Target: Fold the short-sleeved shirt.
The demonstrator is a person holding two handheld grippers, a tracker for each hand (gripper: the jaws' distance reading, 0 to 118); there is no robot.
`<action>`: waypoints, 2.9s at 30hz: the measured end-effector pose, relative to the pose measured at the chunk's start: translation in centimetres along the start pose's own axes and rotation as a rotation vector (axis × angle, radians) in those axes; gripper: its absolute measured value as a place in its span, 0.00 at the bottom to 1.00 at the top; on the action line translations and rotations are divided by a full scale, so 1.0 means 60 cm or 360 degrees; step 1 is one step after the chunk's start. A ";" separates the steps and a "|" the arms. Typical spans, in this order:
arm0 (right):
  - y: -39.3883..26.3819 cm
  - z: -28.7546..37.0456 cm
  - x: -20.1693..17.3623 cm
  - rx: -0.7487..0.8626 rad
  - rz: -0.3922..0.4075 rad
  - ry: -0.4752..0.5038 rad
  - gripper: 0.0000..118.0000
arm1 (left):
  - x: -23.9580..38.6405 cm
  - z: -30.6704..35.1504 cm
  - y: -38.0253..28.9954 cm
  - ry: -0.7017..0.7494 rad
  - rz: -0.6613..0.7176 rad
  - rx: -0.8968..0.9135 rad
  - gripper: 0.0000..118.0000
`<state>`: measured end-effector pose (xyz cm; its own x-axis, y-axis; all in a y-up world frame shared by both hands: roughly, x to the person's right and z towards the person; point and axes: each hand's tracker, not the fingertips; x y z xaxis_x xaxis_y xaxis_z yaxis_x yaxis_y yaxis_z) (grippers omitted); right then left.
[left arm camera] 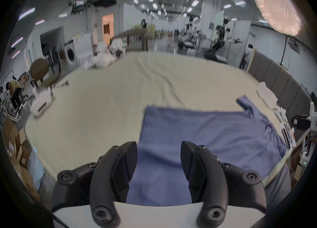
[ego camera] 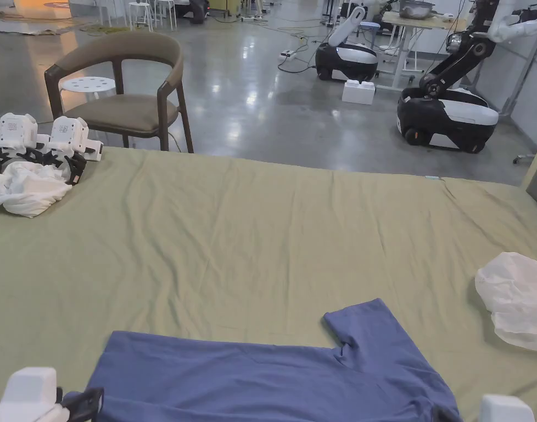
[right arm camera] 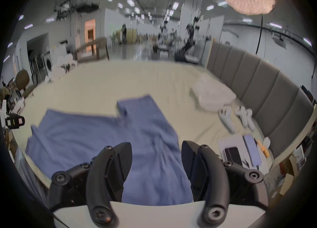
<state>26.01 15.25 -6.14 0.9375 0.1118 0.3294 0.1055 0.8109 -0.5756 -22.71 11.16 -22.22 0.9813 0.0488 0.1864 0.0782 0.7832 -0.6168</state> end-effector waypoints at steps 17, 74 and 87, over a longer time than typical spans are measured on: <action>0.159 0.002 -0.149 0.0866 -0.0089 0.0022 0.02 | 0.127 0.071 0.153 0.0123 -0.0159 0.0878 0.00; 0.064 -0.485 0.045 -0.0698 -0.0087 0.0200 0.10 | -0.010 -0.215 0.117 -0.0089 0.0047 -0.0275 0.00; 0.090 -0.306 0.083 -0.0372 -0.0105 0.0229 0.01 | -0.042 -0.155 0.124 -0.0113 0.0098 -0.0148 0.00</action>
<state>37.36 9.66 -21.36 0.9617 -0.0330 0.2720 0.2259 0.6573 -0.7190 -22.96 11.11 -34.41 0.9701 0.1415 0.1973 0.0371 0.7169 -0.6962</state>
